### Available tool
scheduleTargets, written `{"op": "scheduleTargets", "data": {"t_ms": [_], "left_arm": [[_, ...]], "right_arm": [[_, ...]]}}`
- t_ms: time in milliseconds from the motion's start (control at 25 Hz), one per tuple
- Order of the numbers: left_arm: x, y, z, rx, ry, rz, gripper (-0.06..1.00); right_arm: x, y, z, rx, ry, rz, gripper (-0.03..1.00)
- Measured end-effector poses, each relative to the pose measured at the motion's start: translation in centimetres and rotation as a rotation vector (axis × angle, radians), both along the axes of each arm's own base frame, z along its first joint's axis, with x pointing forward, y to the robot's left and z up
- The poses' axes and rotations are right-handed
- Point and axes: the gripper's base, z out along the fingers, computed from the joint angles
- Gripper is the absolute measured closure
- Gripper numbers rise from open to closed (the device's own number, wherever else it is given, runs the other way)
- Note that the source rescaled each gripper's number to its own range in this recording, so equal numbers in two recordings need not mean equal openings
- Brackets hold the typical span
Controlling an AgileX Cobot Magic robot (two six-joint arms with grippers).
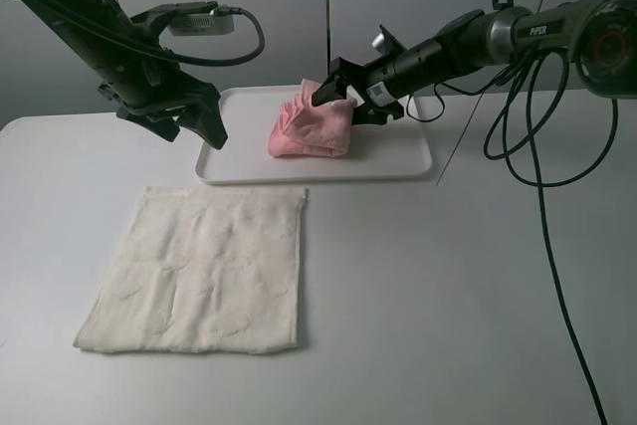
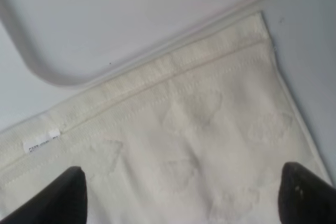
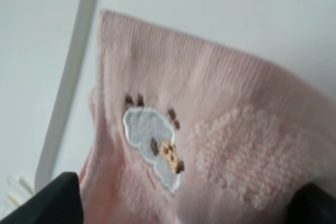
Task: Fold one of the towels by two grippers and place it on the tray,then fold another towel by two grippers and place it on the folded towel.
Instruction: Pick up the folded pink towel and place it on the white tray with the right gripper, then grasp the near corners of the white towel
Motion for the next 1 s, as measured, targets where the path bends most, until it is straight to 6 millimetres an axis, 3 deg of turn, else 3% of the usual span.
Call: {"op": "scheduleTargets", "data": {"t_ms": [240, 520, 760, 1000], "left_arm": [[-0.3, 0.1, -0.1, 0.014, 0.032, -0.025, -0.06], [-1.2, 1.4, 1.5, 0.149, 0.005, -0.095, -0.06], [-1.9, 2.7, 3.2, 0.183, -0.010, -0.097, -0.06], [-3.3, 3.9, 5.0, 0.207, -0.033, -0.126, -0.06]], "right_arm": [[-0.7, -1.3, 7.7, -0.211, -0.215, 0.106, 0.14], [-3.4, -3.1, 14.7, -0.423, -0.266, 0.194, 0.08], [-5.8, -3.8, 17.3, -0.454, -0.198, 0.225, 0.08], [-9.8, -4.7, 16.8, -0.447, -0.131, 0.218, 0.13]]}}
